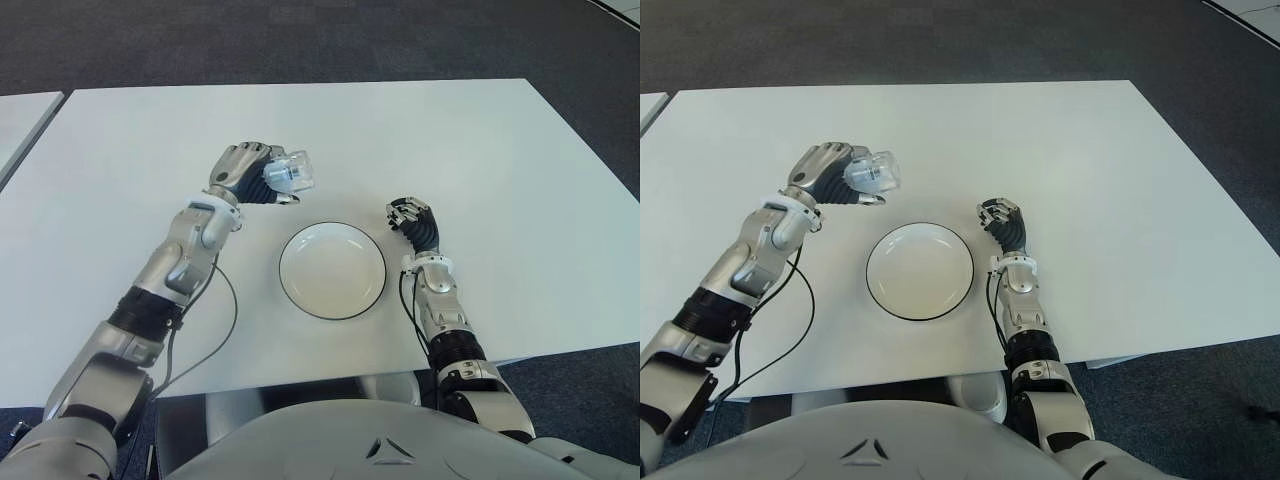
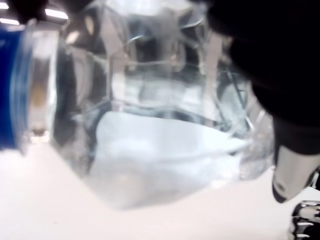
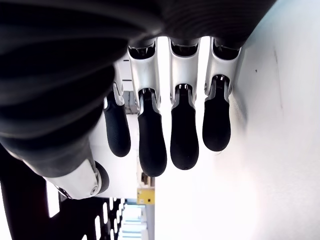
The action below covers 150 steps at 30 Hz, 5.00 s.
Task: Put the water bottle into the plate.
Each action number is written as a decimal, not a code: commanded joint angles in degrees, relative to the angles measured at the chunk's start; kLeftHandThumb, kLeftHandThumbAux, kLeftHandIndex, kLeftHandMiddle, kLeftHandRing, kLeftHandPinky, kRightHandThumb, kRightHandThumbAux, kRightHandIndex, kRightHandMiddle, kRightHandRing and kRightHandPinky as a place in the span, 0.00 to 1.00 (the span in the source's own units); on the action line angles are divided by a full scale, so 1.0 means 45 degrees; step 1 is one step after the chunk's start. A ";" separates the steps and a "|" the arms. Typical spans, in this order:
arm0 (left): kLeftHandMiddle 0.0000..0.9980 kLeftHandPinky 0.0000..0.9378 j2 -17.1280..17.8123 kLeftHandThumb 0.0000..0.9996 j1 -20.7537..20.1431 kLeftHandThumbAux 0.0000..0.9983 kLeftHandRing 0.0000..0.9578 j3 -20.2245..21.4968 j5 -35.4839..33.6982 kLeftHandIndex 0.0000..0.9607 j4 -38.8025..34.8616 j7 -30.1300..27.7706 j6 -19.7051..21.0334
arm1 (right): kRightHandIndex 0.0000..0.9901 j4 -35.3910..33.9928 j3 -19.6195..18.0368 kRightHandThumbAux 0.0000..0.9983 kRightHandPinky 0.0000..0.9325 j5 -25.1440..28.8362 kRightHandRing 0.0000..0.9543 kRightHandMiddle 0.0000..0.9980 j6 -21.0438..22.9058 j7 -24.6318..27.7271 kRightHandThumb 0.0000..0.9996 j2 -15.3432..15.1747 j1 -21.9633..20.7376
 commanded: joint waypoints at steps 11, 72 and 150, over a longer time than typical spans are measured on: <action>0.52 0.79 0.0494 0.85 0.1623 0.67 0.83 -0.0692 0.0716 0.42 -0.2658 -0.1793 -0.1125 | 0.44 0.0700 -0.0035 0.73 0.64 0.0103 0.63 0.62 0.0728 0.0012 0.70 0.0144 0.0695; 0.22 0.28 0.0163 0.66 0.0932 0.56 0.24 -0.3306 0.3633 0.14 0.1838 -0.1191 -0.4191 | 0.44 0.0584 -0.0015 0.73 0.63 0.0063 0.63 0.61 0.0858 -0.0045 0.70 0.0082 0.0718; 0.00 0.00 -0.1652 0.10 -0.0639 0.47 0.00 -0.4313 0.6901 0.00 0.7719 2.0154 -0.4620 | 0.44 0.0511 -0.0053 0.73 0.64 0.0123 0.64 0.62 0.1112 -0.0021 0.71 0.0090 0.0721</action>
